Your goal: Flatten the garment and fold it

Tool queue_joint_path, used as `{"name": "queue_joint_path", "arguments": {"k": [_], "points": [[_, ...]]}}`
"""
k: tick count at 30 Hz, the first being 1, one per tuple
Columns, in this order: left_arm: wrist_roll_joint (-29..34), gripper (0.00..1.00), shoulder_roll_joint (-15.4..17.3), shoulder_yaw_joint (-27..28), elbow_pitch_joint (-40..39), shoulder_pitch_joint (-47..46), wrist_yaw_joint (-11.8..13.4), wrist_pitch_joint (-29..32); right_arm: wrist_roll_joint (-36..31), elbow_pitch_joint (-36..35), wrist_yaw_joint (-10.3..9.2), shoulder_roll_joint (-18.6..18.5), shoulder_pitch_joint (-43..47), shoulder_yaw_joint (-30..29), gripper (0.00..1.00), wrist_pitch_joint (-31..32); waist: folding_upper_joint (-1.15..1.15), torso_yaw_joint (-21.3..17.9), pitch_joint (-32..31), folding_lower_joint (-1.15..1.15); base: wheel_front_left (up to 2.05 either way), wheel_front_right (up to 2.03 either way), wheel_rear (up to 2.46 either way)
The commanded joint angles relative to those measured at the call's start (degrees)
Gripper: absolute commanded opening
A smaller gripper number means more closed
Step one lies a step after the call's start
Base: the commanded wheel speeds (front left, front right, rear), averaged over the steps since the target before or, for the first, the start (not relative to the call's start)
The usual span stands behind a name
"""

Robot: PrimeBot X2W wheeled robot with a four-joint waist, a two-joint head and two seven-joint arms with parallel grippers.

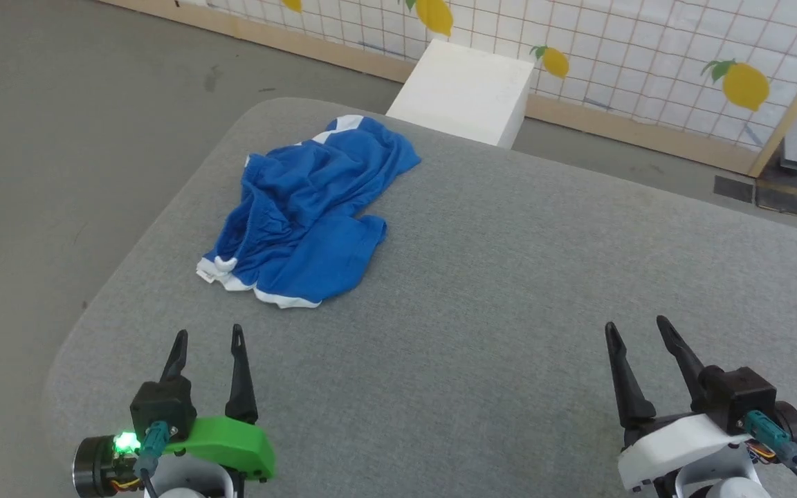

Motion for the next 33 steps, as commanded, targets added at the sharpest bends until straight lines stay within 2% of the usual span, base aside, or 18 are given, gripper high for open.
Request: {"name": "queue_joint_path", "arguments": {"k": [1, 25, 33], "points": [[-0.5, 1.00, -0.2, 0.0, 0.3, 0.4, 0.4, -0.6, 0.5, 0.3, -0.07, 0.0, -0.2, 0.0, 1.00, -0.7, 0.00, 0.5, 0.2, 0.00, 0.00, 0.00, 0.00], [-1.8, 1.00, -0.3, -0.4, 2.3, 0.2, 2.1, -3.5, 1.0, 3.7, -0.09, 0.0, -0.7, 0.0, 1.00, -3.5, 0.00, 5.4, 1.0, 0.00, 0.00, 0.00, 0.00], [-1.8, 1.00, -0.3, -0.3, 2.5, 0.1, 2.0, -3.5, 1.0, 3.8, -0.09, 0.0, -0.9, -0.2, 1.00, -3.6, 0.00, 5.3, 1.1, 0.00, 0.00, 0.00, 0.00]]}}
